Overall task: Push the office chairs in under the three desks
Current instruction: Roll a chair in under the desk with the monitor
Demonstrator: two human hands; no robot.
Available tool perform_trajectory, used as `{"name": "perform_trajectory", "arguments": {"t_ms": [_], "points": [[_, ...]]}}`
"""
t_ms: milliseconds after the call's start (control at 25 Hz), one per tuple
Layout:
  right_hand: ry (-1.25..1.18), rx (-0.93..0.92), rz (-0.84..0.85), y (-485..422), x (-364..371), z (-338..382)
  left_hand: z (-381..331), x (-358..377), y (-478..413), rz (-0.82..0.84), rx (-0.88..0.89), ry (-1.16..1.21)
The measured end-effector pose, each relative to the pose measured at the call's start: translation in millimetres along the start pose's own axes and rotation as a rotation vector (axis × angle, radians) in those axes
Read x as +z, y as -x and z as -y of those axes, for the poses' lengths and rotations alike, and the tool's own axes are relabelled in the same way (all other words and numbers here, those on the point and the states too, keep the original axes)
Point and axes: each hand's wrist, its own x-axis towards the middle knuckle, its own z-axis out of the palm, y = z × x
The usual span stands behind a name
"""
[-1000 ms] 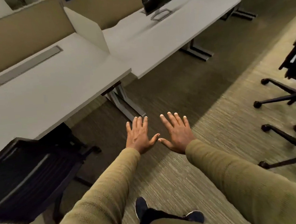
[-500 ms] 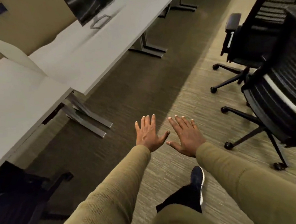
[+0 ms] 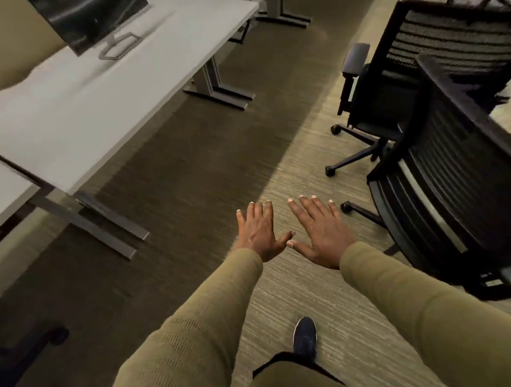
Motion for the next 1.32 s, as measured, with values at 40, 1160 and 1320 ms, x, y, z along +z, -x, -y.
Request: {"name": "perform_trajectory", "arguments": {"t_ms": [40,1160,1320], "points": [[0.005,-0.007,-0.002,-1,-7,-14,-16,-2,-11,-0.003,0.028,-0.01],[-0.251,0.352,-0.094,94,-148,-258,-351,-119,-149,-0.296,0.363,-0.083],[-0.238,0.347,-0.108,87,-145,-247,-345,-121,-155,-0.247,0.43,-0.259]]}}
